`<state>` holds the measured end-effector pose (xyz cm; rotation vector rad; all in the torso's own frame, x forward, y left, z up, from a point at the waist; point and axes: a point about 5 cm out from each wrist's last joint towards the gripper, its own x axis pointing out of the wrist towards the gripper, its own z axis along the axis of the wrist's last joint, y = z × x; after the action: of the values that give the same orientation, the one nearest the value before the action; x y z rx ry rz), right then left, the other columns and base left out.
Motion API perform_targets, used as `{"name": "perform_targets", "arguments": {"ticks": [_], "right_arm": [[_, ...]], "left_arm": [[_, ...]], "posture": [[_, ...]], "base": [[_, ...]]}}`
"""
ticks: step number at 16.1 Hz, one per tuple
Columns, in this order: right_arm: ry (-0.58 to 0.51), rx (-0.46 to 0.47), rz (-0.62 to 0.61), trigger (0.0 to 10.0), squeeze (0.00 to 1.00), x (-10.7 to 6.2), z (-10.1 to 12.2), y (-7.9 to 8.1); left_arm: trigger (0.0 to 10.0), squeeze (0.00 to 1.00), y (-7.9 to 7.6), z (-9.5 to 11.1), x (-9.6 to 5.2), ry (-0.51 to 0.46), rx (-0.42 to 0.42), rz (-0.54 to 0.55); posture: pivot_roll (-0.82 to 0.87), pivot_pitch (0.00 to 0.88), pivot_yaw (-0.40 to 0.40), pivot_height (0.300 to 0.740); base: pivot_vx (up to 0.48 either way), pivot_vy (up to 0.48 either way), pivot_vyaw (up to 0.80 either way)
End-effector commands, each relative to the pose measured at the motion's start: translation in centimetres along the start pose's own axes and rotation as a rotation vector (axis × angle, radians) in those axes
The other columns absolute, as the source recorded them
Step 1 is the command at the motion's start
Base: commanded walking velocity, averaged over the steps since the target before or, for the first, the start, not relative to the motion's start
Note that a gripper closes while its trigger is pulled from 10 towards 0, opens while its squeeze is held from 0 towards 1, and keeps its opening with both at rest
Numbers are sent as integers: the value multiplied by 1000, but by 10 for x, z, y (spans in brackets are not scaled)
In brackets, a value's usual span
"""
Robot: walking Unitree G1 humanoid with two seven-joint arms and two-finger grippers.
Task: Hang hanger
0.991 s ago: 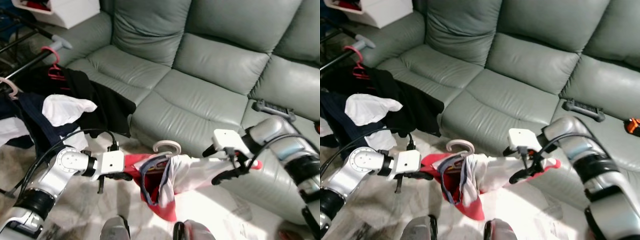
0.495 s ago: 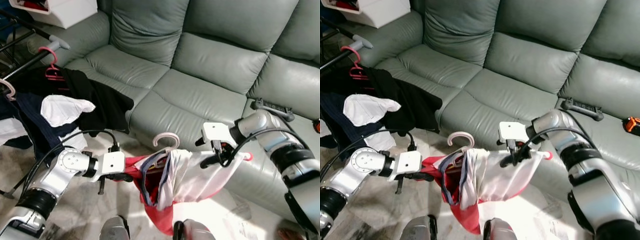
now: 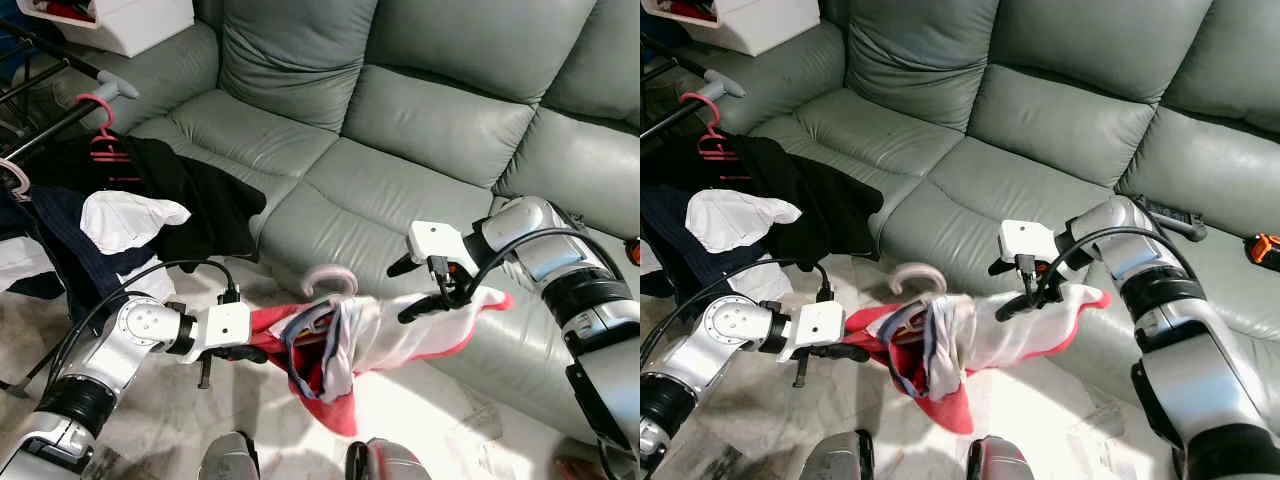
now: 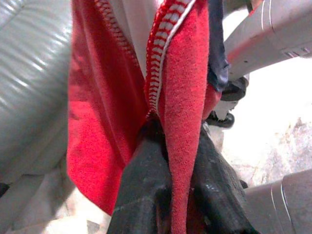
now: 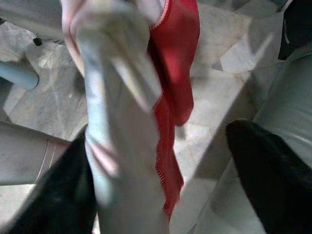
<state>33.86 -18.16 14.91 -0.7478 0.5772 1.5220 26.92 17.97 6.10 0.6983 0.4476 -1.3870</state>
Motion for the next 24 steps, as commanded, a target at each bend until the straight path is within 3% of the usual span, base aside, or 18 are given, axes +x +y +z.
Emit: {"name": "perform_targets", "arguments": {"ticks": [1, 2, 3, 13, 14, 15, 16, 19, 24], "right_arm": [[0, -23, -18, 10000, 0, -11, 5, -5], [1, -17, -11, 10000, 0, -11, 5, -5], [9, -12, 5, 0, 0, -12, 5, -4], [-14, 51, 129, 0, 0, 4, -4, 9], [-10, 57, 147, 824, 0, 7, -7, 12], [-7, 57, 156, 627, 0, 9, -9, 14], [-5, 58, 161, 1843, 0, 11, -10, 16], [15, 60, 159, 0, 0, 13, -12, 16], [18, 67, 134, 0, 0, 12, -13, 15]], "left_arm": [[0, 0, 1, 3, 1, -3, 26, -12], [0, 0, 2, 3, 1, -4, 27, -11], [0, 0, 2, 3, 1, -3, 28, -13], [0, 0, 5, 5, 3, -8, 31, 0], [0, 0, 6, 5, 3, -9, 31, 1], [0, 0, 6, 5, 3, -10, 31, 2], [0, 0, 5, 5, 3, -10, 30, 1], [0, 0, 5, 5, 3, -10, 28, 0], [0, 0, 5, 5, 3, -9, 26, 1]], "posture": [[-62, 105, -17, 740], [-62, 105, -17, 740], [-61, 103, -16, 740], [-60, 97, -25, 740], [-60, 97, -25, 740], [-60, 97, -26, 740], [-60, 97, -26, 740], [-59, 96, -27, 740], [-60, 97, -26, 740]], "base": [[0, 0, 0], [0, 0, 0], [0, 0, 0], [0, 0, 0], [0, 0, 0], [0, 0, 0], [0, 0, 0], [0, 0, 0], [0, 0, 0]]}}
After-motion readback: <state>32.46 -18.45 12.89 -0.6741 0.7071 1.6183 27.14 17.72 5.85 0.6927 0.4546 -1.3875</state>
